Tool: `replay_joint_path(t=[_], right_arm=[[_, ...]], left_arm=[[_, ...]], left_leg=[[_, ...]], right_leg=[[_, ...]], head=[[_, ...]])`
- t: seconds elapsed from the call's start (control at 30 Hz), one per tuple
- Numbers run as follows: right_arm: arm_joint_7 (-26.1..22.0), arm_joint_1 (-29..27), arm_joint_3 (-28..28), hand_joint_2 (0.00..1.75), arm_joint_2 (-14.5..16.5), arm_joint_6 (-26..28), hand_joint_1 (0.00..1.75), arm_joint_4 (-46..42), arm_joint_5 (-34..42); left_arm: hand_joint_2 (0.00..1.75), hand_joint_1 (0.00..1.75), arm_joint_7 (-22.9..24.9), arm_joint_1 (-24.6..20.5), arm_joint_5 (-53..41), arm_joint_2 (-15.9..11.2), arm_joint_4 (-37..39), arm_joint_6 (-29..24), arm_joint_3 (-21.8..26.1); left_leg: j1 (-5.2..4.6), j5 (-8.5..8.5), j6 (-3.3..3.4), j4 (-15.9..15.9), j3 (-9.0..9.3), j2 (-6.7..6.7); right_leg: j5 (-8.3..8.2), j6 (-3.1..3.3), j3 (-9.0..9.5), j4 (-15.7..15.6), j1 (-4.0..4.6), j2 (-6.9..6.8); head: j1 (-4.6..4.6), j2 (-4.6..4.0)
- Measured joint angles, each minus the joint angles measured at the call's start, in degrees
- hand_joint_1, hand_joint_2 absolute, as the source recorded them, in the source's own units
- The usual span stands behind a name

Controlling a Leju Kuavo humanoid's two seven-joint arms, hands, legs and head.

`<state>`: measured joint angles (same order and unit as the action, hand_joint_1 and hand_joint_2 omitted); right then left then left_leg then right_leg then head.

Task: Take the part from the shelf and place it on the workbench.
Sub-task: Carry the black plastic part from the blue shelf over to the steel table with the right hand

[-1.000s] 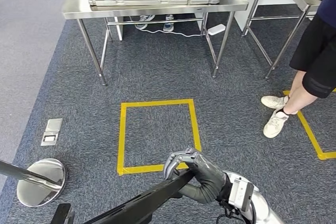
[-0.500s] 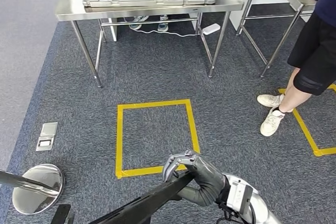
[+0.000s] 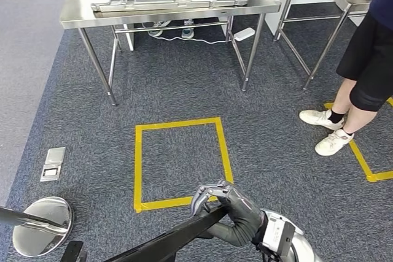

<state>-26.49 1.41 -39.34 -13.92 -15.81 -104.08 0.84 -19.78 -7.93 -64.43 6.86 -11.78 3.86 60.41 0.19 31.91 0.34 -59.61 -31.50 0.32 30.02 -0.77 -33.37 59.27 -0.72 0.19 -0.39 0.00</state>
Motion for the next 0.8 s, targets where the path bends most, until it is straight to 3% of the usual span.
replay_joint_path(t=[0.07,0.17,0.2,0.23,0.33,0.37,0.4,0.53,0.6,0.67,0.7,0.73,0.8], right_arm=[[0.0,-0.1,0.0,1.75,0.0,0.2,1.75,-0.3,-0.2],[0.0,-0.2,0.0,1.75,0.1,0.2,1.75,-0.5,-0.3],[0.0,-0.3,0.0,1.75,0.1,0.2,1.75,-0.5,-0.3],[0.0,-0.3,0.0,1.75,0.1,0.3,1.75,-0.5,-0.3],[0.0,-0.3,-0.1,1.75,0.2,0.4,1.75,-0.6,-0.4],[0.0,-0.3,-0.1,1.75,0.2,0.5,1.75,-0.6,-0.4],[0.0,-0.3,-0.1,1.75,0.3,0.6,1.75,-0.6,-0.5],[0.0,-0.4,-0.1,1.75,0.5,1.0,1.75,-0.8,-0.7],[0.1,-0.5,-0.1,1.75,0.5,1.2,1.75,-0.9,-0.7],[0.2,-0.7,-0.1,1.75,0.5,1.4,1.75,-0.8,-0.8],[0.2,-0.9,-0.1,1.75,0.5,1.4,1.75,-0.8,-0.8],[0.2,-1.1,-0.1,1.75,0.5,1.5,1.75,-0.8,-0.8],[0.2,-1.2,-0.1,1.75,0.5,1.5,1.75,-0.8,-0.8]], left_arm=[[1.75,0.00,-0.1,-0.1,0.0,-0.1,0.0,-0.1,-0.1],[1.75,0.00,-0.1,0.0,0.0,-0.4,0.0,-0.1,-0.2],[1.75,0.00,-0.1,0.1,0.0,-0.4,0.0,-0.1,-0.2],[1.75,0.00,-0.1,0.1,0.0,-0.4,0.0,-0.1,-0.3],[1.75,0.00,-0.1,-0.1,0.0,-0.4,0.0,0.0,-0.4],[1.75,0.00,-0.1,-0.2,-0.1,-0.4,0.0,0.0,-0.4],[1.75,0.00,-0.1,-0.2,-0.2,-0.4,0.0,0.0,-0.5],[1.75,0.00,0.2,-0.2,-0.5,-0.4,0.0,0.1,-0.9],[1.75,0.00,0.3,-0.3,-0.7,-0.5,0.0,0.1,-1.3],[1.75,0.00,0.5,-0.2,-0.9,-0.6,0.0,0.1,-1.4],[1.75,0.00,0.6,-0.2,-1.0,-0.6,0.0,0.1,-1.5],[1.75,0.00,0.6,-0.1,-1.0,-0.6,0.0,0.1,-1.6],[1.75,0.00,0.6,-0.1,-1.0,-0.6,0.0,0.1,-1.7]], left_leg=[[0.05,1.74,-0.60,-2.5,-0.96,-0.01],[0.34,6.06,-1.33,-12.6,-6.22,-0.03],[0.39,6.28,-1.44,-14.7,-7.54,-0.03],[0.43,5.36,-1.48,-14.8,-7.89,-0.03],[0.43,-0.89,-1.12,-5.6,-4.22,-0.10],[0.35,-1.96,-0.82,-2.7,-2.94,-0.15],[0.24,-2.18,-0.52,-1.2,-2.29,-0.21],[0.24,-1.69,0.73,-0.2,-1.84,-0.26],[0.45,-1.75,1.34,0.1,-1.52,-0.16],[0.36,-1.58,1.70,0.1,-1.39,-0.07],[0.31,-1.49,1.80,0.1,-1.30,-0.04],[0.27,-1.36,1.86,0.1,-1.16,-0.05],[0.25,-0.99,1.71,0.1,-0.60,-0.10]], right_leg=[[-0.05,0.58,0.30,-0.4,-0.34,-0.08],[0.17,1.02,0.48,-0.4,-0.45,-0.12],[0.27,1.06,0.58,-0.4,-0.44,-0.10],[0.40,1.05,0.76,-0.4,-0.44,-0.05],[1.08,0.57,1.71,-0.4,-0.37,0.11],[1.29,0.30,1.88,-0.3,-0.29,0.18],[1.40,0.00,1.90,-0.3,-0.22,0.22],[2.04,-1.18,1.81,0.1,-0.30,0.15],[4.35,-1.48,0.10,4.0,-0.32,0.05],[7.20,-1.53,-3.60,11.1,-0.31,0.03],[7.59,-1.56,-5.08,13.6,-0.31,0.03],[6.97,-1.60,-5.72,14.2,-0.30,0.03],[3.05,-1.57,-4.01,9.4,-0.27,0.00]], head=[[-0.04,0.00],[-0.07,0.00],[-0.07,0.00],[-0.07,0.00],[-0.08,0.00],[-0.08,0.00],[-0.07,0.00],[-0.06,0.00],[-0.04,0.00],[-0.04,0.00],[-0.04,0.00],[-0.05,0.00],[-0.04,0.00]])
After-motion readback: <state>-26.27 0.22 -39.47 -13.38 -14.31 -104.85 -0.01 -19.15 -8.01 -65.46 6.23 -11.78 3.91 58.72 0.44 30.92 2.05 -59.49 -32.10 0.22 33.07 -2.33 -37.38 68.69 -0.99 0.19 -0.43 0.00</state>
